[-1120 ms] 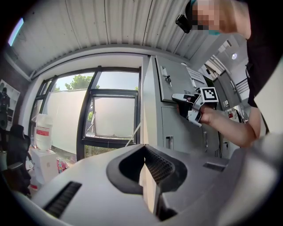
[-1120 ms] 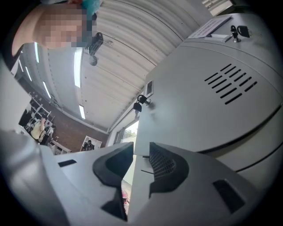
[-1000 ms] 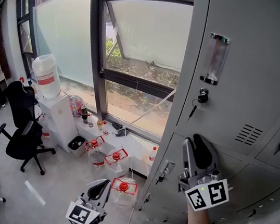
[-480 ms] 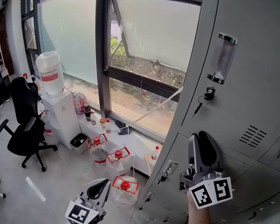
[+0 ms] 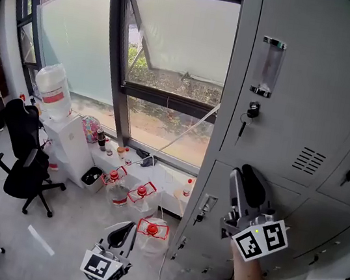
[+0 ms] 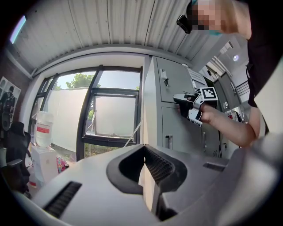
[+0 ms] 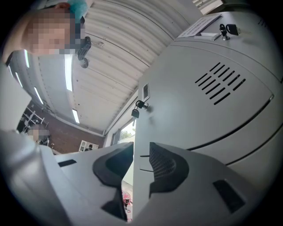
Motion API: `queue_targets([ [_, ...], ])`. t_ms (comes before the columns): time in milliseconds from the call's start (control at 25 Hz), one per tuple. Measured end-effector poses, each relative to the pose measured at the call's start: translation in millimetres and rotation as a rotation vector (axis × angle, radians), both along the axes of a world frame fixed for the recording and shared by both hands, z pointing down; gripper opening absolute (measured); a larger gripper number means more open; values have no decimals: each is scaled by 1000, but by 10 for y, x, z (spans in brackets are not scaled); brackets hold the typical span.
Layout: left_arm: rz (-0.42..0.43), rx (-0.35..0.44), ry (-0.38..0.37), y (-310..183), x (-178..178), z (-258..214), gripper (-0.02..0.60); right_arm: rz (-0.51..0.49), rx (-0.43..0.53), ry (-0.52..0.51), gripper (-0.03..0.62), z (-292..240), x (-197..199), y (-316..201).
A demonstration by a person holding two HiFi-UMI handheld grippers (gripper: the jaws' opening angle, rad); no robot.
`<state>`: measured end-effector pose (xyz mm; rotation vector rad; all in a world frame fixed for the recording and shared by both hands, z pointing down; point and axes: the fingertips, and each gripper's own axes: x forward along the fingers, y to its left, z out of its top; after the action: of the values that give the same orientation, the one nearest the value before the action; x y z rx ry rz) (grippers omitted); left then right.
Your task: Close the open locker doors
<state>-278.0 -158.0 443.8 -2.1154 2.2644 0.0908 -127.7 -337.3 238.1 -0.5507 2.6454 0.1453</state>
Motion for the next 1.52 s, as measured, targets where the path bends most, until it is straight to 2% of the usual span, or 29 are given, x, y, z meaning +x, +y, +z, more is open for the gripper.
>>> queue_targets([
  [520,150,-1,-8,-92,337,29,9,63,15,101,91,334,325,414],
  [1080,365,-55,-2,-227,971,182,9,209,-75,202,83,923,984,746],
  [1520,558,-82,12,-406,1478,453,9,330,-196,301,83,1527,1404,1007],
])
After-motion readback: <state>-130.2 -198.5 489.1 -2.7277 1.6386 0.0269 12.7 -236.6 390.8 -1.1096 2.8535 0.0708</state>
